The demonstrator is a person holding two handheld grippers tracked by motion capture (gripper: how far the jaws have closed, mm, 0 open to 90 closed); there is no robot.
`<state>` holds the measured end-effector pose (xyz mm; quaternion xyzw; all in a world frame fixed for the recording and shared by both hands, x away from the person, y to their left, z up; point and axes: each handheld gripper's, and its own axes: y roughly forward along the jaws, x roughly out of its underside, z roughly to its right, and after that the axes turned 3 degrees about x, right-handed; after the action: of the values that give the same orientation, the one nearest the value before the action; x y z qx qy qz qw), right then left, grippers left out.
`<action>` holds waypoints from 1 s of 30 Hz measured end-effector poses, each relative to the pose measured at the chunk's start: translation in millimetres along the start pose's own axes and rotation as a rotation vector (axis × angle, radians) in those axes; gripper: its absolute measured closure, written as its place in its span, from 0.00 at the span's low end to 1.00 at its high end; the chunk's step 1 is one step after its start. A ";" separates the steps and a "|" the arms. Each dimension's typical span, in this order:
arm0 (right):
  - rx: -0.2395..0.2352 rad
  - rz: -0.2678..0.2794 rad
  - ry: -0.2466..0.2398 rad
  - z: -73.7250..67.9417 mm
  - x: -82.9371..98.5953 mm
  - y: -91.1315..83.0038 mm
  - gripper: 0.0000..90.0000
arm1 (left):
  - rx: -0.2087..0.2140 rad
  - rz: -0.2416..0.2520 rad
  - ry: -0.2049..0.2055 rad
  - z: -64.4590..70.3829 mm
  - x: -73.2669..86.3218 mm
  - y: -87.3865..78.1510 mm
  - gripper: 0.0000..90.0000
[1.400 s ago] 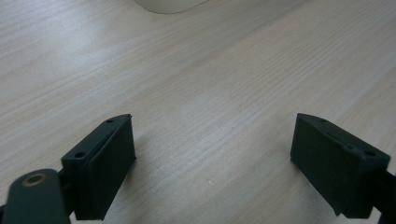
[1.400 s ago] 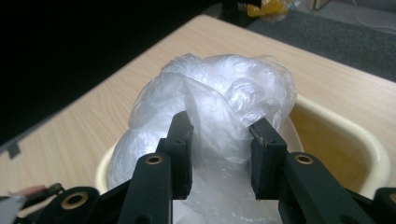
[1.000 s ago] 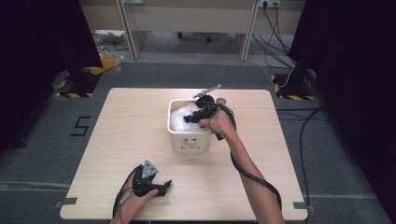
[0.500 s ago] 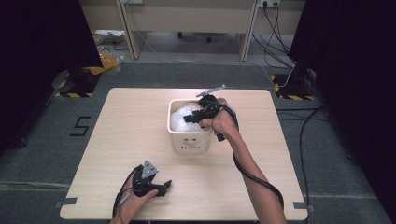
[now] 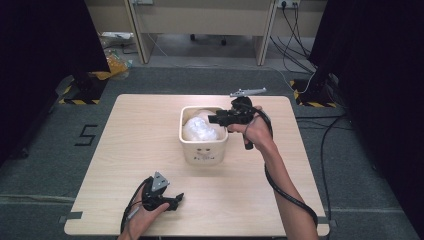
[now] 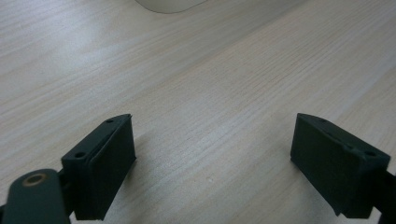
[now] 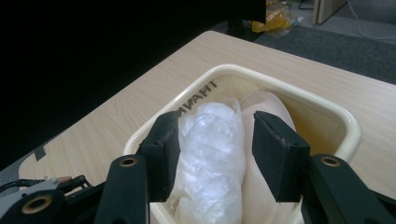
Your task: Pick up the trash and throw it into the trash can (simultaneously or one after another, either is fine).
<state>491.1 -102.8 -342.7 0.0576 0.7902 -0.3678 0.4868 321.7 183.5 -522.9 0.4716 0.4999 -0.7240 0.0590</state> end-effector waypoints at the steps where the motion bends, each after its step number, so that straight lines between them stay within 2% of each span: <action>1: 0.002 0.006 -0.001 0.8 1.0 -3.4 0.57 | 0.000 0.000 0.000 0.0 0.0 0.0 0.14; 11: 0.031 0.047 0.013 10.3 12.2 -28.5 0.52 | 0.001 -0.002 0.002 -0.1 0.0 -0.1 0.14; 24: 0.083 0.088 0.062 32.9 42.4 -59.0 0.49 | 0.000 0.000 0.000 -0.1 0.0 0.1 0.14; 30: 0.109 0.095 0.059 37.2 56.3 -69.0 0.45 | 0.000 0.000 -0.001 -0.1 0.0 0.1 0.14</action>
<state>457.8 -191.4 -361.6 0.1321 0.7792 -0.3852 0.4765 321.8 183.5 -523.0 0.4713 0.4997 -0.7243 0.0592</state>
